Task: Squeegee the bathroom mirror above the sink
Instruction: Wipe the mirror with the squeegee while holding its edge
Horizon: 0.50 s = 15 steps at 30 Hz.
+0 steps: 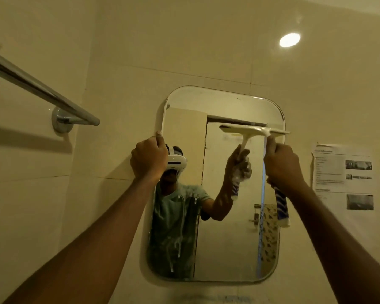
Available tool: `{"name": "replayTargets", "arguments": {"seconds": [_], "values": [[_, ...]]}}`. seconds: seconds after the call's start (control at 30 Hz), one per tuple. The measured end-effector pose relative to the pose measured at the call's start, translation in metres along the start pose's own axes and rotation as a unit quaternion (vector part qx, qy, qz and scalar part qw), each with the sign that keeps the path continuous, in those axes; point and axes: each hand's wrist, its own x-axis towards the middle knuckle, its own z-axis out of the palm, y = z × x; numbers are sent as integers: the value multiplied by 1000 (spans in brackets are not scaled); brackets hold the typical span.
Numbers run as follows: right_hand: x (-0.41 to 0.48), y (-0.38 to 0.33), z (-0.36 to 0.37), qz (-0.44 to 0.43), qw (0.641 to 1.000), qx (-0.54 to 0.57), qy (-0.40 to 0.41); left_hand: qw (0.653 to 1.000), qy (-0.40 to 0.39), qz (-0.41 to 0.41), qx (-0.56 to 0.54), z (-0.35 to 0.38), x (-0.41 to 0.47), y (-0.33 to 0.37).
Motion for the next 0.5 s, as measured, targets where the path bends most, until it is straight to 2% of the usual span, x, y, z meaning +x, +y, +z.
{"name": "replayTargets", "arguments": {"seconds": [0.2, 0.33, 0.5], "values": [[-43, 15, 4, 19, 998, -49, -20, 1000, -4, 13, 8, -1, 0, 1], [-23, -2, -13, 50, 998, 8, -38, 1000, -5, 18, 9, 0, 0, 0], [35, -40, -35, -5, 998, 69, 2, 1000, -6, 17, 3, 1, -1, -2]]}}
